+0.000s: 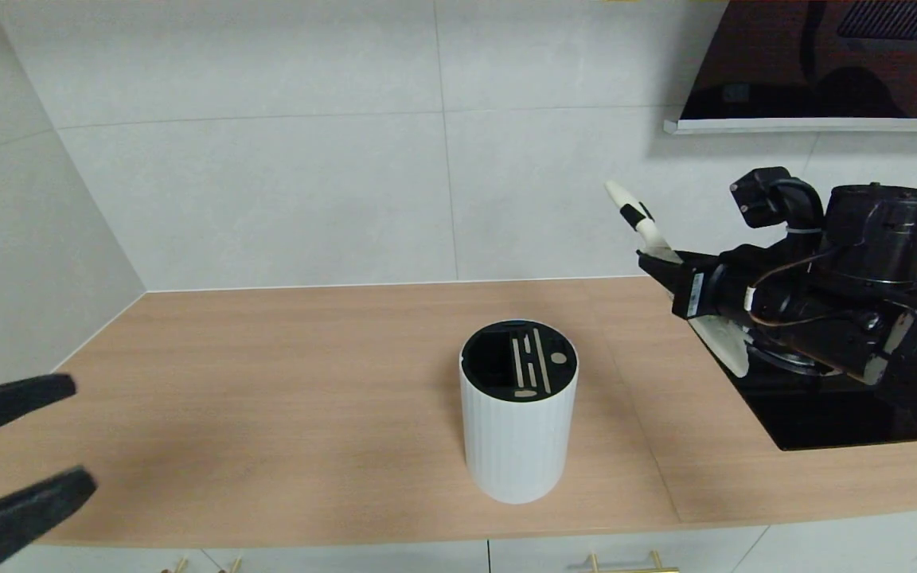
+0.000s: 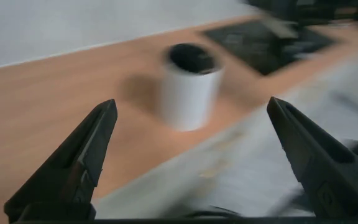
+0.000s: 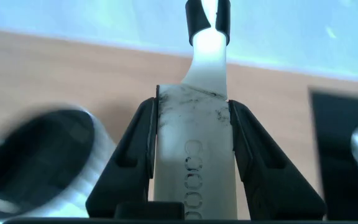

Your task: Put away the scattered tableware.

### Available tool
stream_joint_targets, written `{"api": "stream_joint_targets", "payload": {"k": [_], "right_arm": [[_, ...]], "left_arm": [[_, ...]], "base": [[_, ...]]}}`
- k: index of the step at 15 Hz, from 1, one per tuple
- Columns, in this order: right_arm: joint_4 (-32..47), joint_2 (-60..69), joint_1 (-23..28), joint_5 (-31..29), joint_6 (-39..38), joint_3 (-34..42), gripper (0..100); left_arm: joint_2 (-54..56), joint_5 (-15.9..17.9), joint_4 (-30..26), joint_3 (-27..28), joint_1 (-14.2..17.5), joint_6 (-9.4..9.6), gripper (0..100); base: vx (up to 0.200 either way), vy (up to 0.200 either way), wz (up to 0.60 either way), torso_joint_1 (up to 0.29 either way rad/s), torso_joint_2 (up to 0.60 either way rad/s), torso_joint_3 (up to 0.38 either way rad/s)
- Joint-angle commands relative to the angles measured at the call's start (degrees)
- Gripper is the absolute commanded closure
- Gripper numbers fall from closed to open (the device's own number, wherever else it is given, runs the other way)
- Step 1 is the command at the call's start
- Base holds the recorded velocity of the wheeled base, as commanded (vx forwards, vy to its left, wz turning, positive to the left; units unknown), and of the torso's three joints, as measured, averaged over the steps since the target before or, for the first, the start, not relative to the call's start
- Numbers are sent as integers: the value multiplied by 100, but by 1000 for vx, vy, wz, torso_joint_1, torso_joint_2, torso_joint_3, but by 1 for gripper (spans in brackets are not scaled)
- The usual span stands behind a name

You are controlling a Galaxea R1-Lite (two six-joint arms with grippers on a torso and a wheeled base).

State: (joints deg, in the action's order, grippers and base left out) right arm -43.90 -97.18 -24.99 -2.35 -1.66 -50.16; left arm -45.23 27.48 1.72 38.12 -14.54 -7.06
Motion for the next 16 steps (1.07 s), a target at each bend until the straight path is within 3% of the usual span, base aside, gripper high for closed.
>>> {"api": "stream_joint_targets", "payload": {"k": [1,2,4,7,8,10,12,13,16], "right_arm": [[4,24,-489,-37,-1,-72,100],[4,24,-779,-125,-19,-81,100],[-5,-46,-1359,-556,-54,-55,100],[-22,-81,-1878,-846,-239,-64,100],[-31,-108,-2054,-846,-423,-99,100],[-49,-205,-2282,-881,-634,-204,100],[-57,-205,-2440,-916,-757,-239,100],[-57,-178,-2563,-916,-836,-239,100],[-172,-248,-2757,-916,-863,-231,100]], "left_arm": [[-1471,74,1050,-165,-550,-199,0],[-1726,56,1498,-358,-796,-384,0],[-1999,56,2034,-455,-1209,-1149,0],[-2333,56,2878,-455,-1314,-2344,0],[-2561,38,3353,-446,-1314,-2933,0],[-2939,-137,4108,-455,-1314,-3741,0],[-3247,-515,4504,-428,-1349,-4023,0],[-3563,-955,4829,-402,-1472,-4049,0],[-3801,-1359,5031,-375,-1719,-4058,0]], "base": [[0,0,0,0,0,0],[0,0,0,0,0,0],[0,0,0,0,0,0],[0,0,0,0,0,0],[0,0,0,0,0,0],[0,0,0,0,0,0],[0,0,0,0,0,0],[0,0,0,0,0,0],[0,0,0,0,0,0]]}}
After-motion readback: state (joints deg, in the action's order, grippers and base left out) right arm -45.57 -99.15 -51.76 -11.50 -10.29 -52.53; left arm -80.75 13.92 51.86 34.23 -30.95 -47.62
